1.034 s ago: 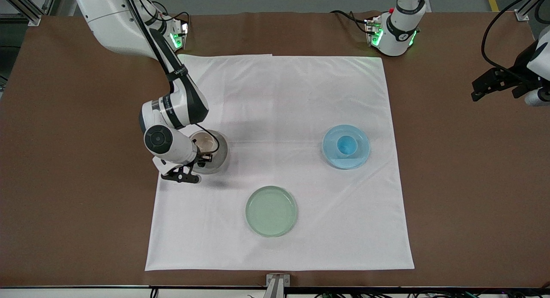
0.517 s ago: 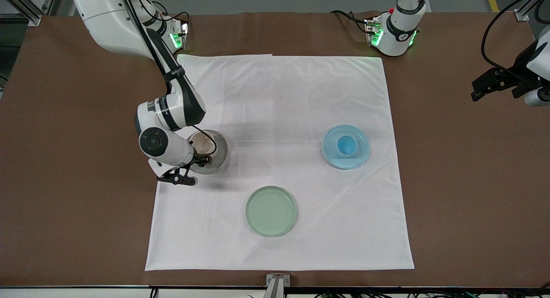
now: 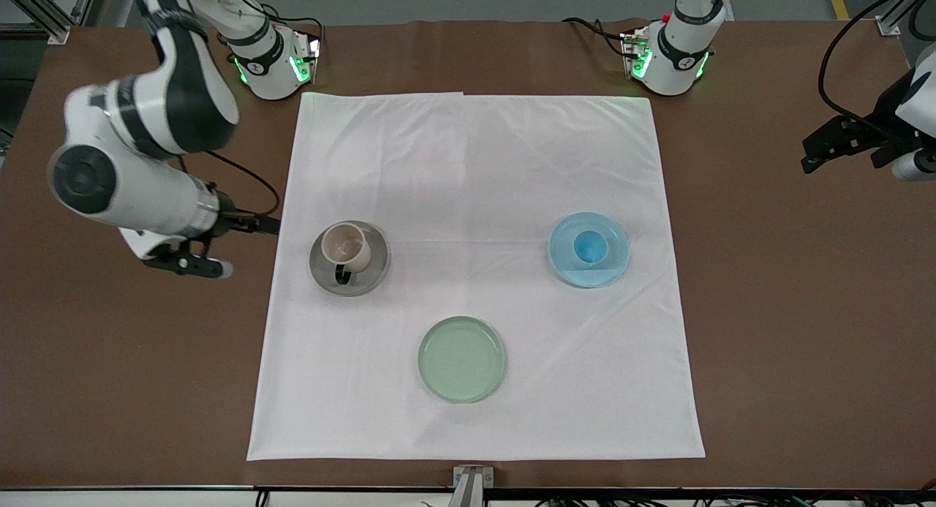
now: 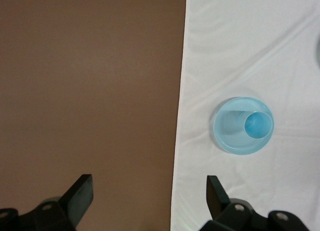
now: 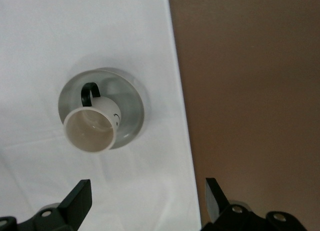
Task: Place blue cup in blue plate and white mug in gray plate
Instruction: 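Open the right gripper and withdraw it from the white mug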
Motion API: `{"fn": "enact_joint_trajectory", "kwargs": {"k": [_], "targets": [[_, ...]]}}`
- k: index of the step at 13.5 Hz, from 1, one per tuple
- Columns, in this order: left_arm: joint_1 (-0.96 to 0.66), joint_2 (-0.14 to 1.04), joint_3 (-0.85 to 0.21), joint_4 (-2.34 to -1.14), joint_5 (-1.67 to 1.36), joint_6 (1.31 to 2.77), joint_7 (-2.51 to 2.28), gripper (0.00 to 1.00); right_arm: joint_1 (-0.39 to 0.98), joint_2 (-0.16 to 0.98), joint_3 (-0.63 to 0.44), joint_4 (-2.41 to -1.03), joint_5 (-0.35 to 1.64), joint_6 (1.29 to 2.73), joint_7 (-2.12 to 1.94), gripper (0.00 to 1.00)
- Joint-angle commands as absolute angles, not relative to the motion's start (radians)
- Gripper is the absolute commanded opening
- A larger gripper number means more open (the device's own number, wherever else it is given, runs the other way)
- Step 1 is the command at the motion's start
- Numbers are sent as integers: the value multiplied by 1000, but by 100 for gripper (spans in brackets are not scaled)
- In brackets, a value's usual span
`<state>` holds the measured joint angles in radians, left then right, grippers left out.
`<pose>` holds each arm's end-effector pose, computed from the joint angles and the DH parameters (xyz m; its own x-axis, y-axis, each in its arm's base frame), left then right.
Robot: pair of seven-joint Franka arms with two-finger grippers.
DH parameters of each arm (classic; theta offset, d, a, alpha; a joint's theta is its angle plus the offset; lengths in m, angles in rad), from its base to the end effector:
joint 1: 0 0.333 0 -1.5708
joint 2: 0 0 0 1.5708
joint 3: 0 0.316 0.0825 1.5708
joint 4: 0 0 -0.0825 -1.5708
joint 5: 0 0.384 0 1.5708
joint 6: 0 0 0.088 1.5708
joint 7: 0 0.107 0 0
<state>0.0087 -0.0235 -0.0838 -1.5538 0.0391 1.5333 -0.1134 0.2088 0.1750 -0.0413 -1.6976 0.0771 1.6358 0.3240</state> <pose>0.5425 -0.0371 0.6421 0.9992 0.0397 0.0076 0.0400 -0.9984 -0.0404 0.5782 0.1070 0.4701 0.9555 -0.1664 -0.2435 -0.1686 -0.9856 0.0118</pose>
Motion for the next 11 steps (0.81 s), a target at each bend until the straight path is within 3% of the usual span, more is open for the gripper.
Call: {"fn": "enact_joint_trajectory", "kwargs": {"k": [1,5,11], "targets": [[8,-23,-80,-1552,20,1545,-94,100,89,83,-26,-1746,81,1594,180,100],[8,-23,-80,-1551,20,1545,-94,100,-29,71,-25,-1740,29,1600,43,100],[11,-23,-80,-1551,20,1545,-94,100,-49,77,-23,-1611,28,1601,26,100]]}}
